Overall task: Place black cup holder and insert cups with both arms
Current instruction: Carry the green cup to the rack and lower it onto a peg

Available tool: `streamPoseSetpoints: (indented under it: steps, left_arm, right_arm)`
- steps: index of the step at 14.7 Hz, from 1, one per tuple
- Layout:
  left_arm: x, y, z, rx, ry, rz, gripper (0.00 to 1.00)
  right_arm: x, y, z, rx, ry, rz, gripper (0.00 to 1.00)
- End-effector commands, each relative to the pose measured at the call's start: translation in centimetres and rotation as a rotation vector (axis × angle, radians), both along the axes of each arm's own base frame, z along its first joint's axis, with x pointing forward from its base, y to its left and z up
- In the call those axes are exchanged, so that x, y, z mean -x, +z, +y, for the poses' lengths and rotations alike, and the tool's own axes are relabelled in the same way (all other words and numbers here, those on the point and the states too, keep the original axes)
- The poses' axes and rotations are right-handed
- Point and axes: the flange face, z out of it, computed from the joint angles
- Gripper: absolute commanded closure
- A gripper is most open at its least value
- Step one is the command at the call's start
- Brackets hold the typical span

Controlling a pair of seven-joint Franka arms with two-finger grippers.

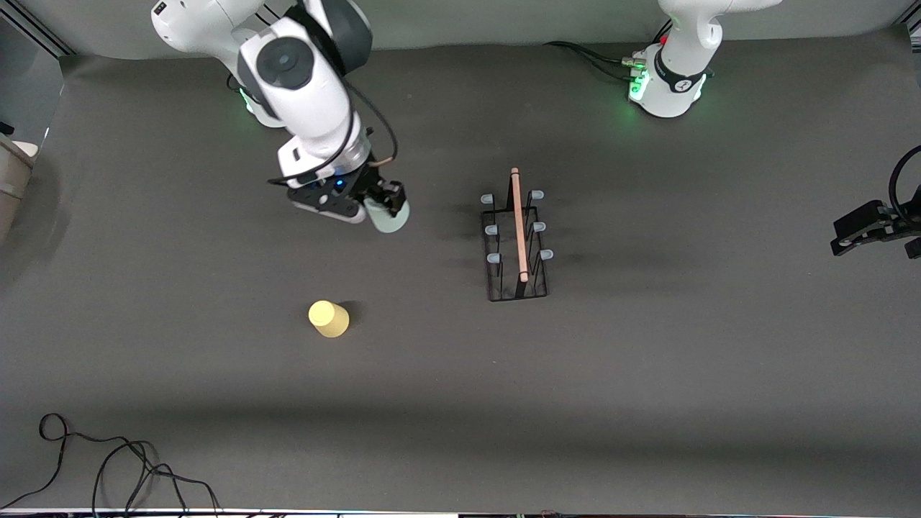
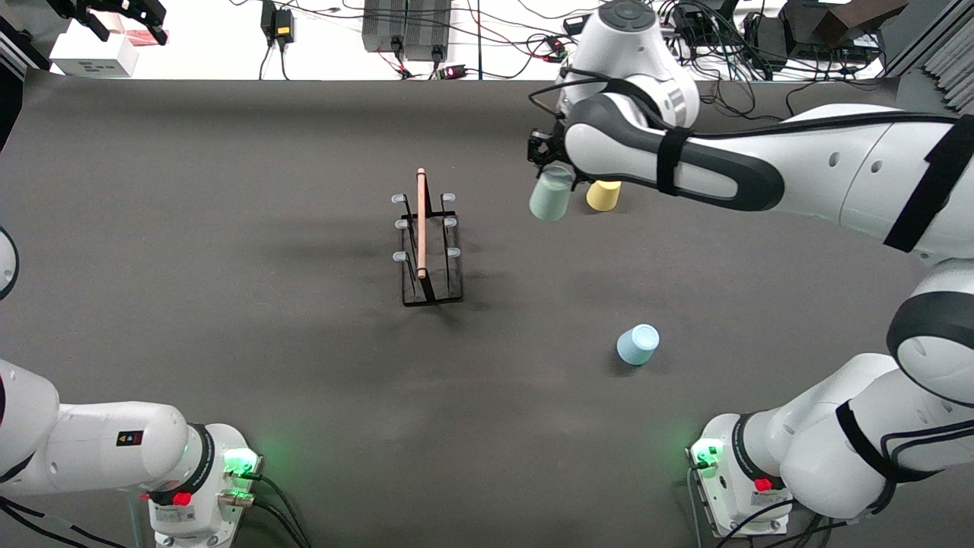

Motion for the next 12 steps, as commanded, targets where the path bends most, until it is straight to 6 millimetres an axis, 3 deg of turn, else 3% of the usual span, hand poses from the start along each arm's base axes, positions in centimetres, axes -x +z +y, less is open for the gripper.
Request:
streamPoseSetpoints:
  steps: [1, 4, 6, 8, 12]
  left_arm:
    - [0.3, 0.1, -1.2, 0.006, -0.003, 0.046, 0.00]
    - [1.8, -1.1, -0.7, 0.006, 0.010, 0.111, 0.00]
    - [2.7, -1.2, -1.0, 0.005, 0.005, 0.115, 0.00]
    - [2.9, -1.4, -1.0, 0.005, 0.005, 0.122, 0.00]
    - [4.7, -0.5, -1.2, 0.003, 0.005, 0.086, 0.00]
  right_arm:
    - [0.0, -1.2, 4.7, 0.020, -0.053, 0.004, 0.99]
    - [0.9, -3.8, 10.3, 0.036, -0.075, 0.007, 0.99]
    - [1.9, -5.4, 12.7, 0.046, -0.059, 0.009, 0.99]
    - [2.6, -6.2, 13.7, 0.049, -0.052, 0.009, 0.99]
    - [3.3, -5.9, 14.5, 0.038, -0.068, 0.004, 0.99]
